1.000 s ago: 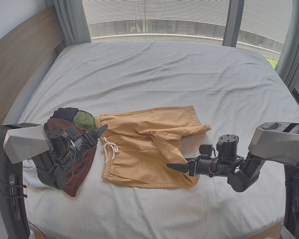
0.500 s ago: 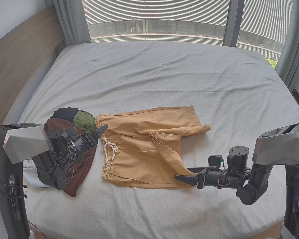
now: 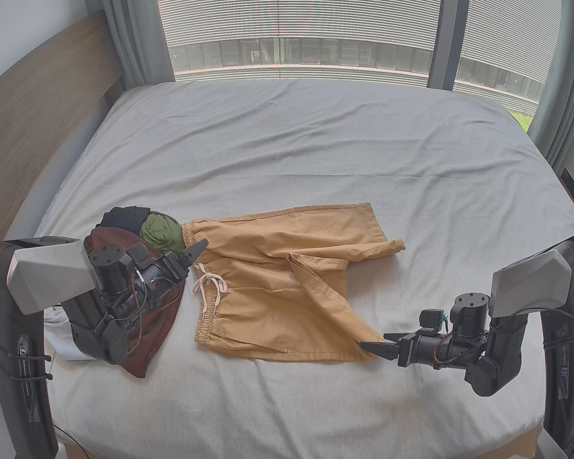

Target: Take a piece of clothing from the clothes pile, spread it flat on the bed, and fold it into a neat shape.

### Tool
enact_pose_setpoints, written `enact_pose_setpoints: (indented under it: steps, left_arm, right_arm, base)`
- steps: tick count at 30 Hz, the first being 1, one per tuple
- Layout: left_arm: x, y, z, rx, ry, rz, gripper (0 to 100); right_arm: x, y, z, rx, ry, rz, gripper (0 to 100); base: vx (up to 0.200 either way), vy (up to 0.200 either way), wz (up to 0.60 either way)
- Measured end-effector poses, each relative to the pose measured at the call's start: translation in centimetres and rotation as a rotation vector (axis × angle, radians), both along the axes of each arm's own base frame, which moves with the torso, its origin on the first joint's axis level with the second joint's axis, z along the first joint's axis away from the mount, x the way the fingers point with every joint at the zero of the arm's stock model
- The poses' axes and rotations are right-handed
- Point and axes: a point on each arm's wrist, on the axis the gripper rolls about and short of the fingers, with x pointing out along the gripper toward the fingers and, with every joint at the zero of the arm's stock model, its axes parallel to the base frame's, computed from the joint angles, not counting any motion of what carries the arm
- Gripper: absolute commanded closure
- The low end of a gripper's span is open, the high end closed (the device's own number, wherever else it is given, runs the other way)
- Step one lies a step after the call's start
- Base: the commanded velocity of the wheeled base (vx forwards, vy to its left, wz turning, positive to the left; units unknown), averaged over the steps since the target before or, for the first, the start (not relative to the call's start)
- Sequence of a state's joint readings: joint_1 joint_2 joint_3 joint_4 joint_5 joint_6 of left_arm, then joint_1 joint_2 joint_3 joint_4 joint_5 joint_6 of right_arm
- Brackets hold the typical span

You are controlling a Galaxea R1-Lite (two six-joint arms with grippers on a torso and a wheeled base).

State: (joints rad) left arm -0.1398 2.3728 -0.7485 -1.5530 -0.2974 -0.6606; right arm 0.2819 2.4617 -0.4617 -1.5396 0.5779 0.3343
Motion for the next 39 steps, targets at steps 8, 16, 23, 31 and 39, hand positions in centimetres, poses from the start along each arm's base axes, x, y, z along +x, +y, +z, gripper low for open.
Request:
enact_pose_setpoints:
  steps: [8, 16, 23, 31, 39]
  left_arm:
    - [0.0, -0.1, 0.0, 0.0, 0.001, -0.001, 0]
    - [0.0, -0.1, 0.0, 0.0, 0.0, -0.002, 0]
    - [0.0, 0.1, 0.0, 0.0, 0.0, 0.002, 0]
    - [0.0, 0.1, 0.0, 0.0, -0.002, 0.003, 0]
    - [0.0, 0.1, 0.0, 0.0, -0.001, 0.003, 0]
  right_arm:
    - [-0.7, 0.0, -0.5, -0.006, 0.047, -0.01, 0]
    - [-0.7, 1.7, -0.1, 0.07, 0.107, -0.005, 0]
    - [0.2, 3.1, 1.5, 0.12, 0.057, 0.015, 0]
    - [1.0, 3.4, 2.6, 0.133, 0.001, -0.012, 0]
    - [1.6, 3.2, 2.8, 0.125, -0.027, -0.073, 0]
  base:
    - [0.0, 0.0, 0.0]
    - [0.0, 0.0, 0.0]
    - [0.0, 0.0, 0.0]
    - [0.0, 0.0, 0.0]
    - [0.0, 0.0, 0.0]
